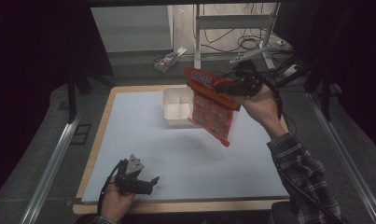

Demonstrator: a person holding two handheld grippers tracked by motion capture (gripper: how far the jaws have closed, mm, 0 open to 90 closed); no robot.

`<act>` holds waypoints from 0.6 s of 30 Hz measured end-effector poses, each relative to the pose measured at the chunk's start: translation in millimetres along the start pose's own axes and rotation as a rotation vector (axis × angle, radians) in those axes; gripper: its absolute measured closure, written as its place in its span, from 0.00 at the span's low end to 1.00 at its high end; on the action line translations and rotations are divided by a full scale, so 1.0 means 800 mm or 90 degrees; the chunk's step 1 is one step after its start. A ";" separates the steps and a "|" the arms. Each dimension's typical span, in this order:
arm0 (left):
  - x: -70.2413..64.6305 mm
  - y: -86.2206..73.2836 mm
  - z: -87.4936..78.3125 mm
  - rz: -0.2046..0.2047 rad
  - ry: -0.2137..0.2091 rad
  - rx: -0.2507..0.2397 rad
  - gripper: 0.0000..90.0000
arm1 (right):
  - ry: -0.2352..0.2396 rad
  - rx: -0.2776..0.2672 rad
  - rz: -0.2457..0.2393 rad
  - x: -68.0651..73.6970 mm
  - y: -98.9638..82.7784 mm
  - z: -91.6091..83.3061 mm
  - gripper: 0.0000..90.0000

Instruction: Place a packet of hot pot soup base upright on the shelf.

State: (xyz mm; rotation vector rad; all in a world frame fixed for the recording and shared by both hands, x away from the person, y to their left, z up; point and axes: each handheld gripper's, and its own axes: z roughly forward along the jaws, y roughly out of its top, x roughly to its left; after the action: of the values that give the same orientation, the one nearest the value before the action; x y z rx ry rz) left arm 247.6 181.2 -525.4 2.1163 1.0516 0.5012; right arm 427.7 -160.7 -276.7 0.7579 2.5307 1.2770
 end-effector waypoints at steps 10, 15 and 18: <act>0.003 -0.001 0.000 -0.014 -0.013 -0.007 0.04 | -0.008 -0.016 -0.002 -0.016 0.028 0.015 0.99; 0.002 0.000 -0.002 -0.007 -0.013 -0.019 0.04 | -0.007 -0.024 0.003 -0.028 0.039 0.025 0.99; 0.002 0.000 -0.002 -0.007 -0.022 -0.020 0.05 | -0.009 -0.029 0.002 -0.036 0.045 0.030 0.99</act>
State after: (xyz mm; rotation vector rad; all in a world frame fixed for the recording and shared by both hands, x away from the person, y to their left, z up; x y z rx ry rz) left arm 247.7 183.3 -524.3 2.0831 1.0289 0.4718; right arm 474.3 -141.7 -264.1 0.7594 2.4811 1.3219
